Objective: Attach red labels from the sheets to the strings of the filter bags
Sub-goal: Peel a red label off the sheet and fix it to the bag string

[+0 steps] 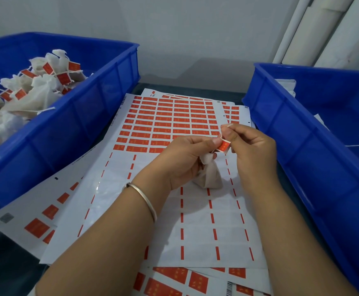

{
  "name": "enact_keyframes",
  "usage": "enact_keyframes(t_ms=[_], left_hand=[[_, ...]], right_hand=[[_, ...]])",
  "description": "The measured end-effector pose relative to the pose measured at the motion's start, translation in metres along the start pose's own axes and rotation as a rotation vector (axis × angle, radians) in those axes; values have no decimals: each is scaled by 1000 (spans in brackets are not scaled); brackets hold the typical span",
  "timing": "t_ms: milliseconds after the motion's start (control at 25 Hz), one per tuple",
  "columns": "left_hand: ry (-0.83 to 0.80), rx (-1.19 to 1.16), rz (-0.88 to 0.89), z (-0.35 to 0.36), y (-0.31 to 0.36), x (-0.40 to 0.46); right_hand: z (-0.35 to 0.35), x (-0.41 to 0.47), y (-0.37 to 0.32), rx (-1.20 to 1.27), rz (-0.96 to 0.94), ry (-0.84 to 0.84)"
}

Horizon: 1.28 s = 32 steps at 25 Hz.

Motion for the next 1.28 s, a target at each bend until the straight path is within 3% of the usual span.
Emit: enact_keyframes(t_ms=[200, 400, 520, 720, 920, 1120, 1280], left_hand=[[129, 177, 76, 0, 2, 0], [252, 346, 205, -2, 4, 1], [317, 444, 269, -1, 7, -2], [287, 582, 306, -5, 16, -3], [334, 707, 378, -10, 51, -16], [541, 550, 615, -48, 114, -60], [884, 797, 875, -95, 174, -113]], right_hand=[[-2, 1, 5, 88, 51, -1], [6, 1, 11, 72, 86, -165], [6, 3, 15, 108, 119, -95], [9, -1, 19, 160, 122, -63], [9, 3, 24, 214, 243, -6], [12, 1, 25, 132, 273, -120], [16, -4, 26, -16, 222, -182]])
Point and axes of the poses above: each hand's wrist, its own x-axis towards the middle knuckle, its own z-axis out of the palm, y = z × x, the point moved 3 cm from there along x, towards the middle knuckle, and after that the axes turned 4 degrees about z, right-handed, at the moved point
